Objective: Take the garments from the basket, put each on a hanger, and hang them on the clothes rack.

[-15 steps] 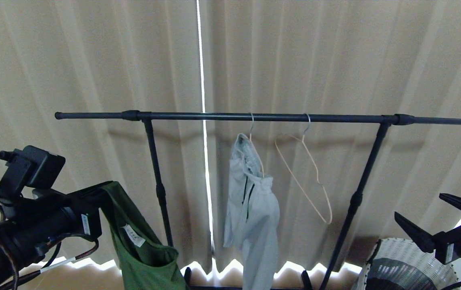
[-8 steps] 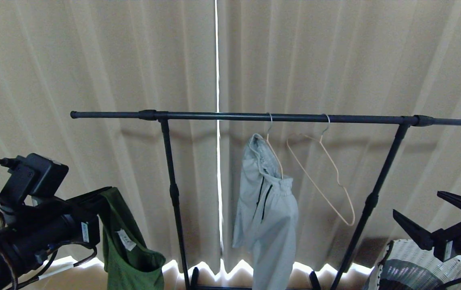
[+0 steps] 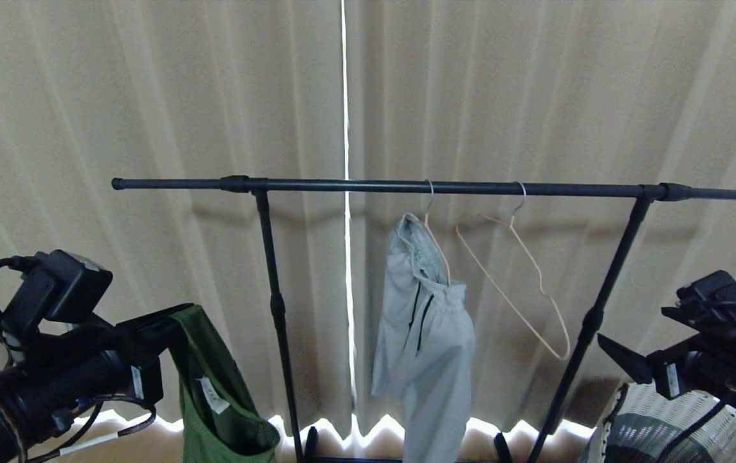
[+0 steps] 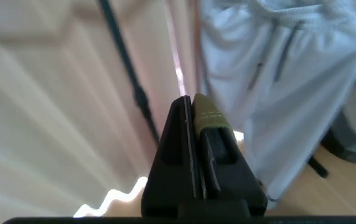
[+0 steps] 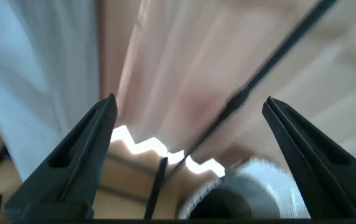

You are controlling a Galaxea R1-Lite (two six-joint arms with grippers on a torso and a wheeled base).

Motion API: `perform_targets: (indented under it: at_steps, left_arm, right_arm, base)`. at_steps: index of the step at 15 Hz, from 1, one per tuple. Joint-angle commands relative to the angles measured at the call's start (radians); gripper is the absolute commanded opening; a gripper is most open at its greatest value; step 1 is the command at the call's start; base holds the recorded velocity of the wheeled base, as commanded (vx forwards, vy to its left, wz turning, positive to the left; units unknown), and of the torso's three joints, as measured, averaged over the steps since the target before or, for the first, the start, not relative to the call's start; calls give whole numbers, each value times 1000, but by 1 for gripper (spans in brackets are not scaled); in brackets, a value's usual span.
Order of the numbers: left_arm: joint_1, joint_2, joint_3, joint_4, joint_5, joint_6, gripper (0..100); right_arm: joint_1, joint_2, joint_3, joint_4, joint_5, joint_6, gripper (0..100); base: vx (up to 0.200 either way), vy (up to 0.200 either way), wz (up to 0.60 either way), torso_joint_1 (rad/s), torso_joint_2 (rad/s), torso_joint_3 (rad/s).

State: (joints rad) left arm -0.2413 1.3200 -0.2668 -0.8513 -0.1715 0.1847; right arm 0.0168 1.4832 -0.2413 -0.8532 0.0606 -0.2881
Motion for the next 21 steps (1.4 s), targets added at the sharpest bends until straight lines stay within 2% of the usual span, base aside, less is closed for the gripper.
perform_targets:
  at_steps: [1, 2, 3, 4, 5, 7, 8, 13, 16, 21]
  left_arm:
    - [17, -22, -5, 0, -5, -2, 0]
    - [22, -41, -5, 0, -5, -2, 0]
    - [22, -53, -5, 0, -6, -2, 0]
    - [22, -84, -3, 0, -8, -2, 0]
    - [20, -99, -2, 0, -16, -2, 0]
    - [22, -134, 1, 0, -79, -4, 0]
    - [23, -153, 1, 0, -94, -7, 0]
    - [37, -179, -2, 1, -95, -8, 0]
    - [45, -170, -3, 1, -95, -10, 0]
    - [51, -170, -2, 1, -97, -8, 0]
  right_arm:
    - [75, 28, -225, 241, -56, 4, 100]
    - [115, 28, -312, 364, -61, 38, 100]
    - [138, 31, -357, 419, -65, 66, 100]
    - [203, 55, -472, 540, -74, 158, 100]
    - [219, 89, -520, 579, -91, 198, 100]
    - [232, 209, -605, 586, -206, 225, 100]
    - [236, 244, -627, 586, -234, 225, 100]
    - [229, 342, -664, 576, -239, 231, 100]
    - [224, 407, -664, 511, -251, 237, 100]
    - [198, 436, -682, 491, -249, 254, 100]
  base:
    - [0, 0, 0, 0, 0, 0]
    - [0, 0, 0, 0, 0, 0]
    - [0, 0, 0, 0, 0, 0]
    - [0, 0, 0, 0, 0, 0]
    - [0, 0, 0, 0, 0, 0]
    - [0, 0, 0, 0, 0, 0]
    - [0, 0, 0, 0, 0, 0]
    - [0, 0, 0, 0, 0, 0]
    - [0, 0, 0, 0, 0, 0]
    - [0, 0, 0, 0, 0, 0]
